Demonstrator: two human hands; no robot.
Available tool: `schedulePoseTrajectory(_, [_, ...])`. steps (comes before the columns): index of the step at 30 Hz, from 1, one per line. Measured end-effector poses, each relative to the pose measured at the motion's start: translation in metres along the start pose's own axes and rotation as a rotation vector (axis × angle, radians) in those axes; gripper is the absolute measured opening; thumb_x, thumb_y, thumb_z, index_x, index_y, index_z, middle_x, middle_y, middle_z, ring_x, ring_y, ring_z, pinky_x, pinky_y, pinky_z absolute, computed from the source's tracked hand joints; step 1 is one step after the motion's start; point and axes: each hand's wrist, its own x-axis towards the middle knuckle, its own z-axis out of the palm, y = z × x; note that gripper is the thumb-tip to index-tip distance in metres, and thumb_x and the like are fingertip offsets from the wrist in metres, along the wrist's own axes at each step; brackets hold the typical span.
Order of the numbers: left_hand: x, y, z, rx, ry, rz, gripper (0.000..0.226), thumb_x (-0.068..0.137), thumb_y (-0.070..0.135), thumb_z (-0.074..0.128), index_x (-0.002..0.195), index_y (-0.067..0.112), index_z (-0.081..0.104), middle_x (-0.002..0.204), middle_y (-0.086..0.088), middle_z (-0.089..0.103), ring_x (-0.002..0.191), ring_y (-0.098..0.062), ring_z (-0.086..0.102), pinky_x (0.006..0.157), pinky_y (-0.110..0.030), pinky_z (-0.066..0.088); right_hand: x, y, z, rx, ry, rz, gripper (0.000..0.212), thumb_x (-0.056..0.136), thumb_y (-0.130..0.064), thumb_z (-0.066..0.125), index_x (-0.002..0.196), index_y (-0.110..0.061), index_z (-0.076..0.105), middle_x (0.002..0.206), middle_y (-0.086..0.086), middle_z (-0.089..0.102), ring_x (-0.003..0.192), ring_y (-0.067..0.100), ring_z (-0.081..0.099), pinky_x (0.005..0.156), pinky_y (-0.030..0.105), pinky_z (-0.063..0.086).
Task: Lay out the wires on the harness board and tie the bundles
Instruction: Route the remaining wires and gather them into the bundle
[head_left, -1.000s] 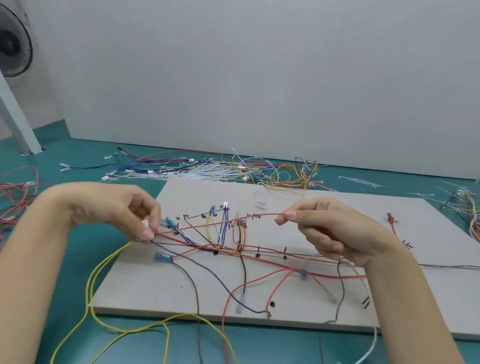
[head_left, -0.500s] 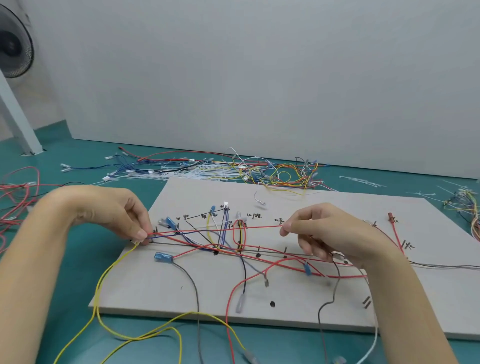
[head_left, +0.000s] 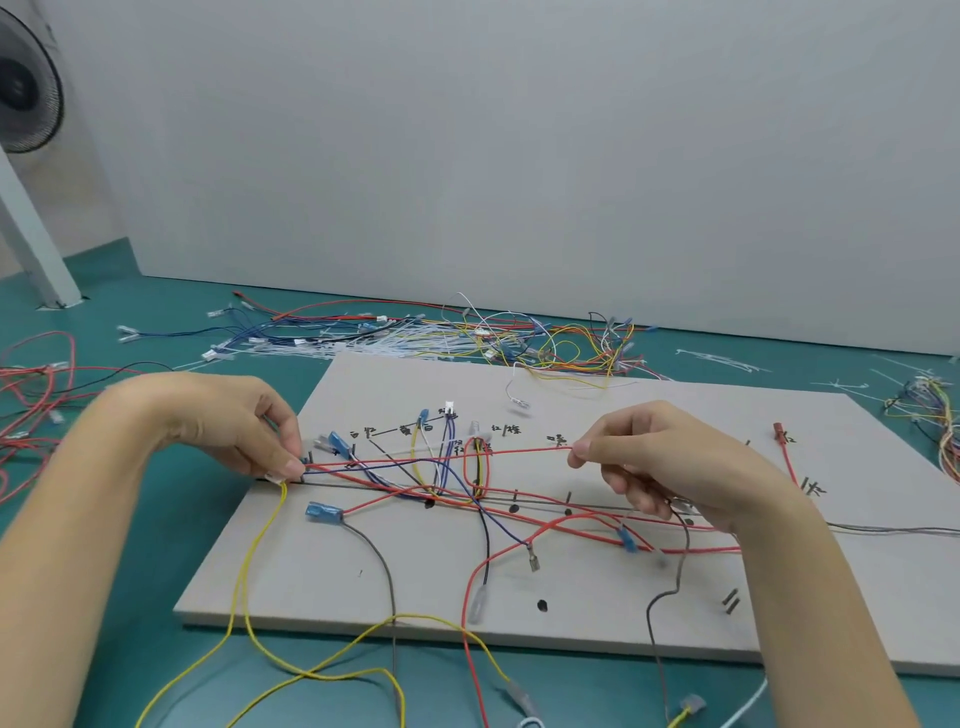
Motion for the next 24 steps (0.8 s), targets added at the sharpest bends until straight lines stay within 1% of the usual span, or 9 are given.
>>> schedulePoseTrajectory(2, [-0.001,-0.001,-0.001,0.013,-0.005,0.0,0.071,0.016,0.057,0.095,0.072,0.018,0.074,0.087,-0.01,0.076,0.073,-0.013,0.067,0.064,-0.019,0.052,0.0,0.0,0.0,-0.003,-0.008,0.0,0.016,0.091,-0.017,0.063,0.086,-0.004,0.072,0.052,0.002,0.052,0.036,0.012,0.042,0.035,0.018,0.032])
schedulePoseTrajectory(5, [-0.004,-0.003,-0.003,0.003,-0.031,-0.008,0.074,0.018,0.054,0.096,0.077,0.014,0.074,0.085,-0.011,0.075,0.071,-0.013,0.068,0.063,-0.019,0.052,0.001,0.0,-0.001,-0.026,-0.035,-0.006,0.015,0.09,-0.018,0.064,0.084,-0.007,0.072,0.052,0.003,0.054,0.038,0.013,0.045,0.038,0.02,0.036])
schedulePoseTrajectory(9, [-0.011,-0.006,-0.005,-0.002,-0.048,-0.013,0.077,0.022,0.054,0.096,0.084,0.013,0.077,0.089,-0.013,0.075,0.076,-0.014,0.069,0.068,-0.019,0.053,-0.003,0.004,-0.01,-0.086,-0.059,-0.007,0.014,0.087,-0.018,0.068,0.08,-0.01,0.076,0.051,0.004,0.054,0.044,0.014,0.046,0.045,0.021,0.043])
schedulePoseTrajectory(11, [-0.011,-0.006,-0.004,-0.017,-0.029,-0.006,0.077,0.02,0.055,0.096,0.083,0.013,0.078,0.089,-0.013,0.075,0.076,-0.013,0.07,0.066,-0.018,0.053,-0.005,0.005,-0.015,-0.105,-0.047,-0.015,0.012,0.086,-0.017,0.069,0.079,-0.011,0.077,0.05,0.004,0.053,0.044,0.014,0.046,0.046,0.021,0.043])
schedulePoseTrajectory(13, [-0.009,-0.004,-0.002,-0.015,-0.015,0.009,0.077,0.018,0.058,0.094,0.08,0.014,0.078,0.086,-0.012,0.076,0.075,-0.012,0.07,0.064,-0.017,0.052,-0.007,0.005,-0.019,-0.104,-0.022,-0.024,0.011,0.085,-0.019,0.07,0.079,-0.012,0.076,0.05,0.004,0.053,0.039,0.016,0.044,0.041,0.022,0.039])
schedulePoseTrajectory(15, [-0.007,0.0,0.0,-0.005,-0.007,0.025,0.077,0.017,0.06,0.093,0.079,0.016,0.078,0.085,-0.01,0.076,0.074,-0.011,0.07,0.066,-0.018,0.054,-0.008,0.006,-0.021,-0.096,-0.006,-0.029,0.011,0.085,-0.021,0.07,0.081,-0.013,0.075,0.05,0.006,0.054,0.033,0.017,0.038,0.037,0.021,0.029])
schedulePoseTrajectory(17, [-0.005,0.003,0.003,-0.004,0.004,0.034,0.077,0.016,0.06,0.093,0.077,0.016,0.078,0.084,-0.01,0.076,0.074,-0.012,0.07,0.07,-0.021,0.056,-0.009,0.006,-0.022,-0.1,0.006,-0.039,0.011,0.085,-0.022,0.07,0.082,-0.013,0.075,0.051,0.006,0.054,0.032,0.016,0.031,0.036,0.019,0.024])
schedulePoseTrajectory(22, [-0.004,0.006,0.005,-0.001,0.019,0.017,0.075,0.017,0.056,0.095,0.076,0.013,0.078,0.083,-0.012,0.076,0.073,-0.014,0.07,0.069,-0.021,0.056,-0.009,0.007,-0.024,-0.097,0.038,-0.03,0.011,0.084,-0.021,0.071,0.081,-0.011,0.074,0.046,0.003,0.047,0.032,0.017,0.032,0.04,0.021,0.026])
schedulePoseTrajectory(24, [-0.004,0.008,0.007,0.006,0.042,0.0,0.068,0.024,0.048,0.096,0.076,0.009,0.076,0.082,-0.013,0.075,0.072,-0.015,0.07,0.066,-0.02,0.055,-0.009,0.007,-0.025,-0.092,0.041,-0.017,0.012,0.084,-0.021,0.071,0.081,-0.01,0.074,0.045,0.003,0.046,0.032,0.017,0.033,0.042,0.022,0.026])
